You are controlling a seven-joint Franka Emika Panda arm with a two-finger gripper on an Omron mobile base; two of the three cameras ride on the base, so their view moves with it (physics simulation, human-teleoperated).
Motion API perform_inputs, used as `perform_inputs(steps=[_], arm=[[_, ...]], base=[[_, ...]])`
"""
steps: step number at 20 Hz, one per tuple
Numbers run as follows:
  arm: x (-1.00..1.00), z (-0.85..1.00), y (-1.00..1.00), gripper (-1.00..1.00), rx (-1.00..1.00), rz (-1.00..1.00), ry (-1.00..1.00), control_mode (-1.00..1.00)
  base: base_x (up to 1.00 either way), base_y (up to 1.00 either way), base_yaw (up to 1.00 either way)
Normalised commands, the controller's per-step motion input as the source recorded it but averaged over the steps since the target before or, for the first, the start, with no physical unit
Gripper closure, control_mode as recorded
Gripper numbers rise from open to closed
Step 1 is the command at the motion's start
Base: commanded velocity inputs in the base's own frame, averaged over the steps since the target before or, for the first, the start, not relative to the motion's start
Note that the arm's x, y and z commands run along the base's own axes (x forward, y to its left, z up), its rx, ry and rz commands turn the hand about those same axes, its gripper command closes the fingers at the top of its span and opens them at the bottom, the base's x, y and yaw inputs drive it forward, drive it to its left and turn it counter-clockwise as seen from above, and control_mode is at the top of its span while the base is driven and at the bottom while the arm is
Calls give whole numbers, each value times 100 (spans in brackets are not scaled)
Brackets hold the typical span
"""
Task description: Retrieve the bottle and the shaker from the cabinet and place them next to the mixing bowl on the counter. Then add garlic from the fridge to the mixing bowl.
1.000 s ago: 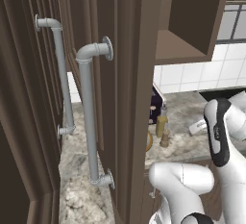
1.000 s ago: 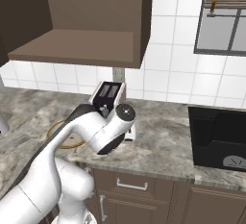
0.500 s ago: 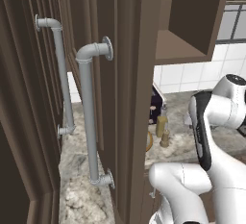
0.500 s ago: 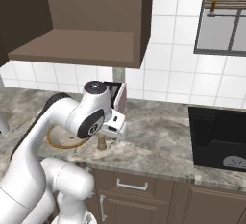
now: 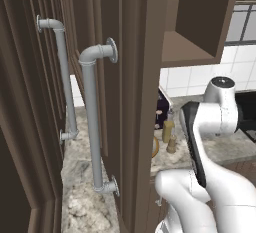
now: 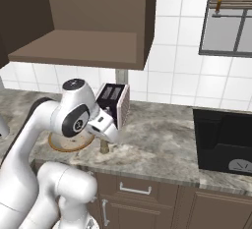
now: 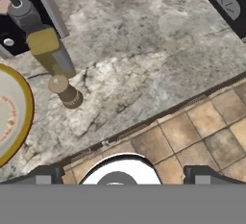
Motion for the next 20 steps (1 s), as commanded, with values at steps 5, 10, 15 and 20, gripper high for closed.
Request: perform_inputs(steps=[5, 10, 15, 20], arm=[[-7, 0, 43, -100, 0, -2, 0, -100], [-10, -4, 21, -100, 0, 6, 0, -100], [0, 0, 1, -100, 0, 2, -1, -100], [0, 0, 0, -100, 0, 0, 0, -100]], base=[[0, 0, 0], [0, 0, 0], [0, 0, 0], [0, 0, 0]])
